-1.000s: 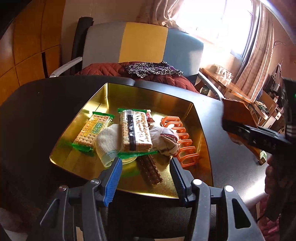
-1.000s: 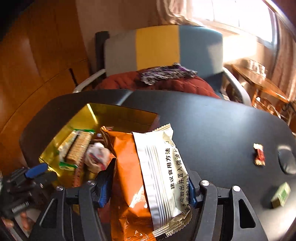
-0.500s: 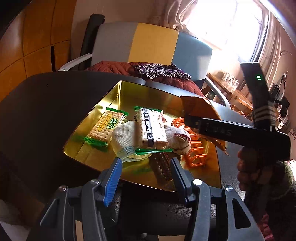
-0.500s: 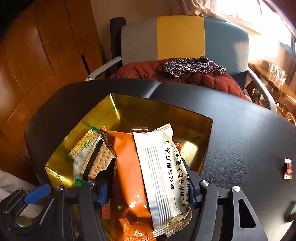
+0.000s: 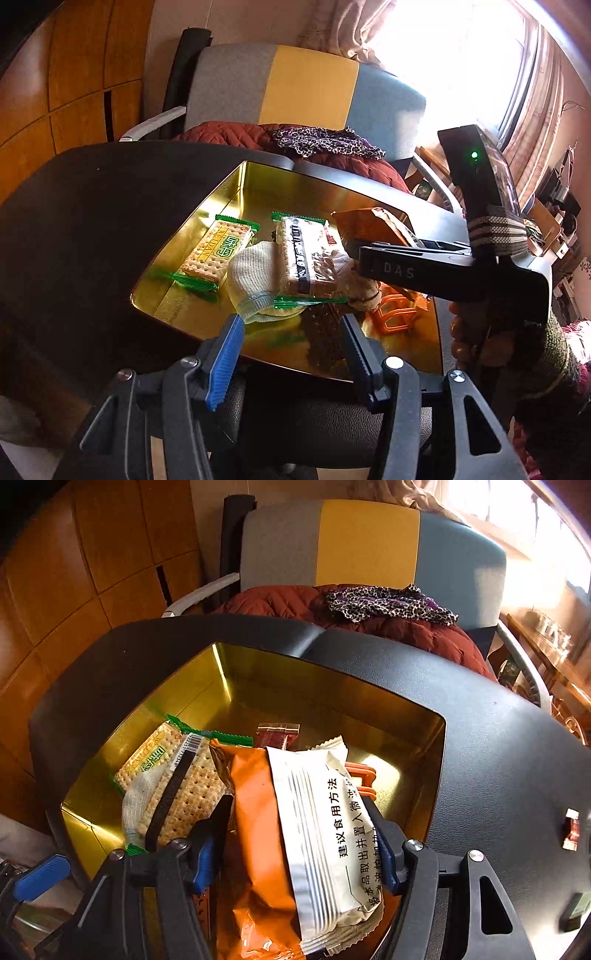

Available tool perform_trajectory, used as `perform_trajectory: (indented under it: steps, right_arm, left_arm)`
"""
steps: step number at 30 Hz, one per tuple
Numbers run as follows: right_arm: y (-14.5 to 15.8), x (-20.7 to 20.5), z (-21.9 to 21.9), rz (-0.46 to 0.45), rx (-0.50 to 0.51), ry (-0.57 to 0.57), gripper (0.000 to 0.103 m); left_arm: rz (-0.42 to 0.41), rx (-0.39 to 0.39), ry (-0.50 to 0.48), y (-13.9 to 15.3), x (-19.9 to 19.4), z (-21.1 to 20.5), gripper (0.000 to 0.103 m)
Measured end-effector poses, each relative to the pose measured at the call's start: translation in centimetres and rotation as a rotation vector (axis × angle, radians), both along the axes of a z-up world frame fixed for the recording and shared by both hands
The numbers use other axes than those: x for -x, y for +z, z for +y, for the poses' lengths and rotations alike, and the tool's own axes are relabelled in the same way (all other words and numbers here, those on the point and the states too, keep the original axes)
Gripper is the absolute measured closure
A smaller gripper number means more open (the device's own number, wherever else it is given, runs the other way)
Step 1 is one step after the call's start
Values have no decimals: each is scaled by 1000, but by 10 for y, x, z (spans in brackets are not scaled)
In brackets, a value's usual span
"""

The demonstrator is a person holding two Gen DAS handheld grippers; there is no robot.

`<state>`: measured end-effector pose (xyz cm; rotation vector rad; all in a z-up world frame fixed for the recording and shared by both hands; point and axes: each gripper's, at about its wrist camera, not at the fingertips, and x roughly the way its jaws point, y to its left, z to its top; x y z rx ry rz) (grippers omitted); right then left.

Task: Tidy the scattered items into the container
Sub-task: 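Lower the orange-and-white snack bag into the gold tray and open the right tool, then move both tools back over the red candy and the green tea box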

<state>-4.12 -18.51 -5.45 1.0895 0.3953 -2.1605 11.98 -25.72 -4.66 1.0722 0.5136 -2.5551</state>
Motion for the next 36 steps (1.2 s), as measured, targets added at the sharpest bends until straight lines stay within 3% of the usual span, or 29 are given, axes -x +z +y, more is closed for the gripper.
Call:
perform_trajectory:
  steps: [10,18,19,21,26,36]
  right_arm:
    - [18,-10,8,59,33,-10,25]
    - [44,-26,51,119,148,-53,14]
    - [47,-27,60,123,163,-65,12]
    - [49,-25,78,115,181,-96,0]
    - [32,-15,137,41,170,-207,0]
    - [-6,2,302,-43,210,-543,0]
  left_arm:
    - [4,17,-9,7,-6,6,48]
    - [1,55,-47,12,-5,20,48]
    - [1,61,-55,14,-3,23,48]
    - [3,67,-77,16,0,29,48]
    - [-8,74,-154,17,13,52,48]
    - [-22,101,-387,30,66,131,48]
